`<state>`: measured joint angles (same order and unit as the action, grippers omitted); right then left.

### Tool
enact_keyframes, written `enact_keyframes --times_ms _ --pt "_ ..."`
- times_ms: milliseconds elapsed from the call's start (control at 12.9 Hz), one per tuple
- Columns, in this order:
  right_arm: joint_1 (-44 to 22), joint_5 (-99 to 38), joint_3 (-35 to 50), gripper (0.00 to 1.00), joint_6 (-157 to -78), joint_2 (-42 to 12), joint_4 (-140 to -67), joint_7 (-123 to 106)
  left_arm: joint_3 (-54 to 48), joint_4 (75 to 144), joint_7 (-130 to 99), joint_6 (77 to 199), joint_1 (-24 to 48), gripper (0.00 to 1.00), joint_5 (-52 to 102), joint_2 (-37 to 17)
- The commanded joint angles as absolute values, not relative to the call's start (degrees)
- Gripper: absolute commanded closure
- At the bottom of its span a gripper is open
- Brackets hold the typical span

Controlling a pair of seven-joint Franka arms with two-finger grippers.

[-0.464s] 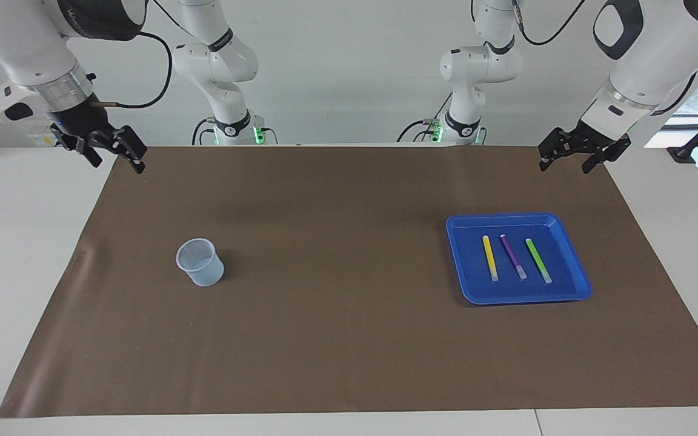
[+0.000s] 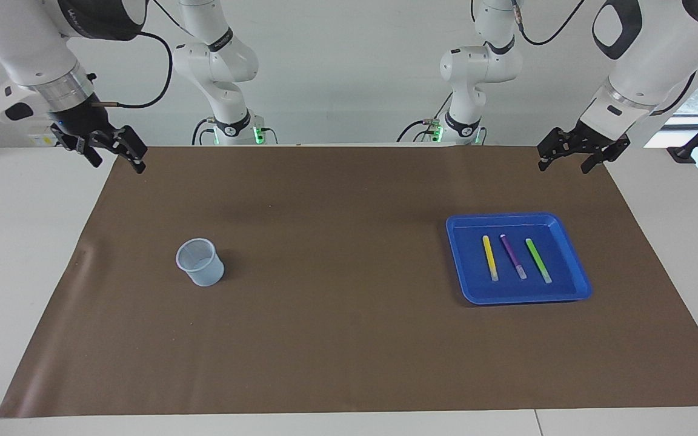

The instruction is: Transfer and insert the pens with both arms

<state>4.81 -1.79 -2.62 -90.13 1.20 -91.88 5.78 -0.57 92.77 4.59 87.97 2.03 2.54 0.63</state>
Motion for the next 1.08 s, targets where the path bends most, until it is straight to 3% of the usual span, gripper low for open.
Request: enact_keyframes --times_ms 0,309,619,773,1005 --pt "5.4 -1.8 -2.5 0.0 -90.5 1.8 -92.5 4.3 -0.4 94.7 3.7 89.0 2.8 0.0 1.1 2.2" --pt "4.7 -1.8 -2.1 0.0 -90.2 2.3 -93.1 4.4 -0.5 95.2 3.8 89.9 2.9 0.0 1.1 2.5" --pt "4.7 -2.1 -1.1 0.0 -90.0 2.5 -93.7 3.4 -0.6 100.3 3.8 98.4 5.0 0.0 1.1 2.6" --pt "5.1 -8.6 -1.1 0.0 -90.4 2.5 -94.1 3.5 -0.6 104.9 3.7 105.3 6.8 0.0 1.1 2.3" --pt "4.7 -16.1 -1.1 0.0 -90.9 4.0 -97.1 3.2 -0.5 110.8 2.6 116.0 10.2 0.0 1.1 -2.3"
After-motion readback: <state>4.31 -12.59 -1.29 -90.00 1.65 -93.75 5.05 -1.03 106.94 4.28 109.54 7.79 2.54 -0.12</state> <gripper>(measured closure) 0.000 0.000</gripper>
